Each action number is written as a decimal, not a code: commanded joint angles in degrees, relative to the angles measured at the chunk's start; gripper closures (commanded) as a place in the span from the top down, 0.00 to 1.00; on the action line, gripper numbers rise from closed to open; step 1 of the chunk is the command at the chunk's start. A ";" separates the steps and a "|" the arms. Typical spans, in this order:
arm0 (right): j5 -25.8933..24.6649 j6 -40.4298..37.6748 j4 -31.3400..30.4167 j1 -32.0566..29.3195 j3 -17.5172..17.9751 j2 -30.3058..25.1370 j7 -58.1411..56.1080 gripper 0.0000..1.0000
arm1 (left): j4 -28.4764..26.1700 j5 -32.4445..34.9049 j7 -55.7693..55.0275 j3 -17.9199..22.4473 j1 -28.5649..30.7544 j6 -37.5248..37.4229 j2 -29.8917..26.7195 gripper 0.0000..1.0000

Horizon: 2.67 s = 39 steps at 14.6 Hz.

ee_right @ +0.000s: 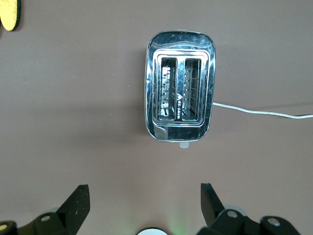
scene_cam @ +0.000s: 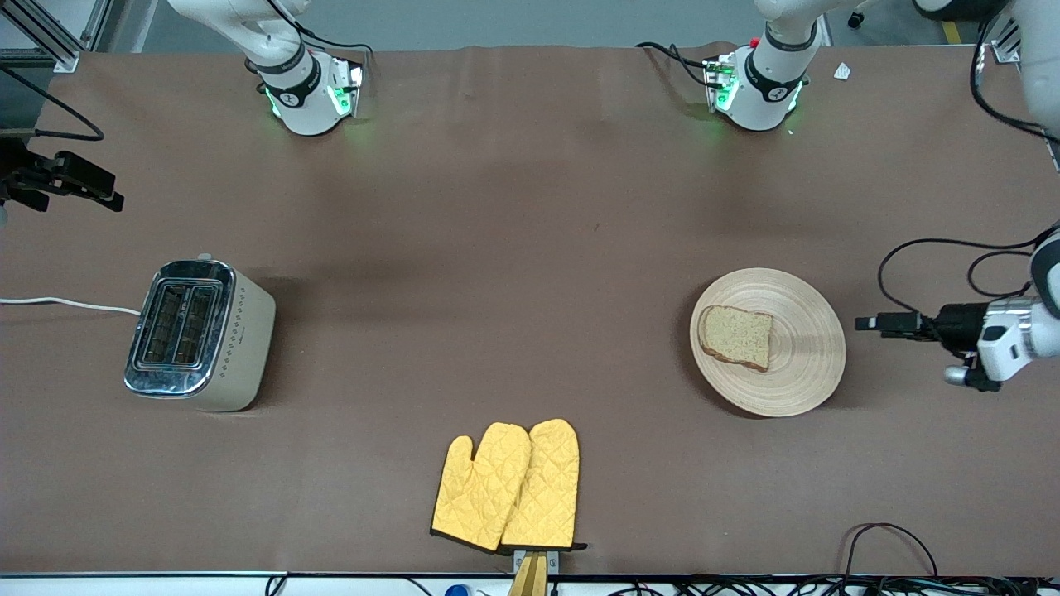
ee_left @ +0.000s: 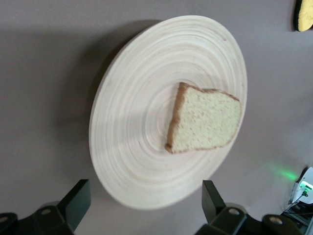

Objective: Move plate and put bread in toaster
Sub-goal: 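Grip the wooden plate rim with the left gripper, then slide the wooden plate with the left gripper toward the toaster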

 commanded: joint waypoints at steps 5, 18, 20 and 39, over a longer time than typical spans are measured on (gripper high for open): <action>0.15 -0.32 -0.51 0.10 0.05 -0.69 0.88 1.00 | 2.37 -4.33 6.12 -0.30 0.96 3.73 7.95 1.00; 0.24 -0.76 -0.51 -0.16 0.05 -0.69 0.53 1.00 | 2.29 -9.17 27.72 -0.48 2.02 3.73 11.47 0.00; 0.24 -0.76 -0.60 -0.33 -0.12 -0.69 0.18 1.00 | 2.37 -9.25 28.19 -0.82 2.02 3.12 11.38 0.00; 0.15 -0.67 -0.60 -1.83 -0.39 -0.61 0.00 1.00 | 4.47 -48.69 1.55 -15.59 -33.19 38.31 13.30 0.00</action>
